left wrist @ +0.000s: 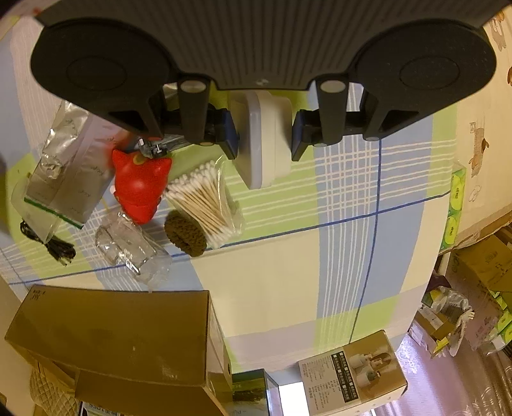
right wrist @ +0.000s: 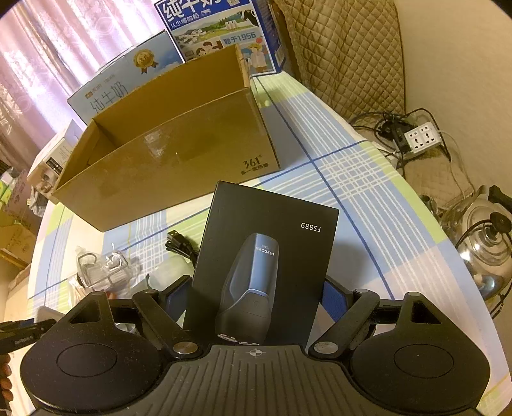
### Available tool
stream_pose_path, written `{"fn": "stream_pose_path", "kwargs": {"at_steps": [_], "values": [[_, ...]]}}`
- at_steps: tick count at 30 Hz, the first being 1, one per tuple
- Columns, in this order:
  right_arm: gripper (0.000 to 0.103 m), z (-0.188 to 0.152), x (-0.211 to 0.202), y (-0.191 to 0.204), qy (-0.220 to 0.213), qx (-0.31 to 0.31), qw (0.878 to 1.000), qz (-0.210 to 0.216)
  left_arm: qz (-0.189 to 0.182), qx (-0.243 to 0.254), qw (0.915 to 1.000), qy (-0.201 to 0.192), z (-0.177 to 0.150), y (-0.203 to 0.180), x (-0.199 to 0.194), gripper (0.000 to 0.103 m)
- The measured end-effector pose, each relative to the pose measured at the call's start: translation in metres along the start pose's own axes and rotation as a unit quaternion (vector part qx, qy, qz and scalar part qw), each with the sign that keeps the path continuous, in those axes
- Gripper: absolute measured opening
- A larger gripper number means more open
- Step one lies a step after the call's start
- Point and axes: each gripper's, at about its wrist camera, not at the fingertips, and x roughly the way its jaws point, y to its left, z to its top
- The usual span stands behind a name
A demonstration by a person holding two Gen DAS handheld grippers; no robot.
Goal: Organize objects
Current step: 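Grasp the white square plug with the left gripper while right holds the shaver box, then carry the plug and shaver box with both grippers into the cardboard box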
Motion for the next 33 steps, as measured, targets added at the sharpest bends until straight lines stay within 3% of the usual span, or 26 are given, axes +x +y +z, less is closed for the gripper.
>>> {"fn": "stream_pose_path", "kwargs": {"at_steps": [19, 33], "values": [[0.081, 0.006, -0.014, 0.01, -0.017, -0.035, 0.999, 0.017, -0.015, -0.013, 0.9978, -0.063, 0.017, -0.005, -0.055, 0.03], [0.081, 0.037, -0.025, 0.026, -0.043, -0.087, 0.994, 0.048, -0.042, 0.006, 0.9921, -0.118, 0.053, -0.034, -0.081, 0.03]]}}
